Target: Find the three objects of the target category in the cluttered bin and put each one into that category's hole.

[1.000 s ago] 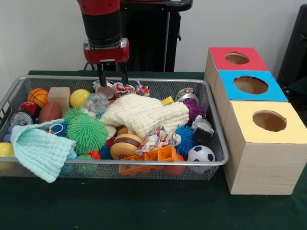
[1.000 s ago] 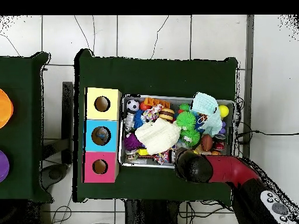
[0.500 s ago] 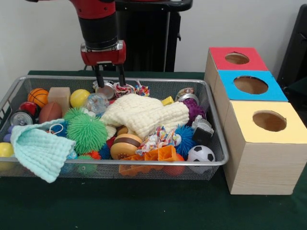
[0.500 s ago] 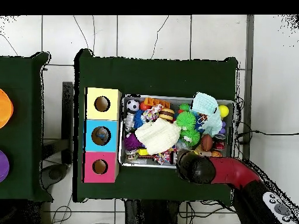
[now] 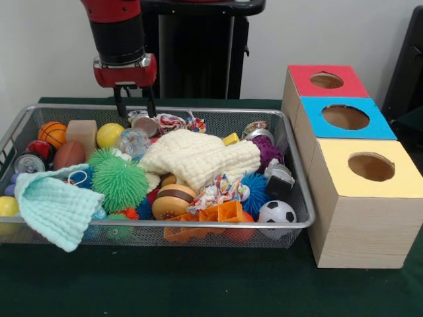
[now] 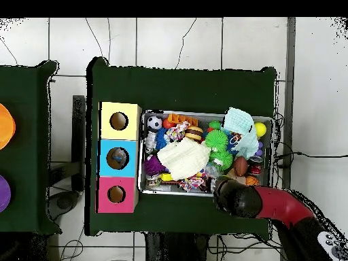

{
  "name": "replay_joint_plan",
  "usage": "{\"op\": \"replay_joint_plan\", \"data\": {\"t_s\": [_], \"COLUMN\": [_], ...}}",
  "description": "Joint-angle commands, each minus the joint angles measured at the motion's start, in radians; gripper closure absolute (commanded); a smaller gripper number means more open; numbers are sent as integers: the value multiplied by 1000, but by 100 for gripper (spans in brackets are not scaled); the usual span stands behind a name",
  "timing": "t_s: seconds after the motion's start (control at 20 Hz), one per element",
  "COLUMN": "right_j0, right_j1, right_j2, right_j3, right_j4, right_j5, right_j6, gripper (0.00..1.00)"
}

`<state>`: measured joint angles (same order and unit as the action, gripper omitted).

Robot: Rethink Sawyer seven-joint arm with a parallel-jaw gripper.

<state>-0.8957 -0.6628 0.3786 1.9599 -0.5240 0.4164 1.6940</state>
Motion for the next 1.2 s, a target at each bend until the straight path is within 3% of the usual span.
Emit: {"op": "replay_joint_plan", "data": {"t_s": [0.05, 1.2], "right_j0": [-39, 33], "right_j1": [10, 134], "right_j2": [15, 9], "right_j3": [-42, -260], "right_j4": [-53, -69], "right_j5": [-60, 8], "right_j6": [0, -21], "gripper": [0, 0]}}
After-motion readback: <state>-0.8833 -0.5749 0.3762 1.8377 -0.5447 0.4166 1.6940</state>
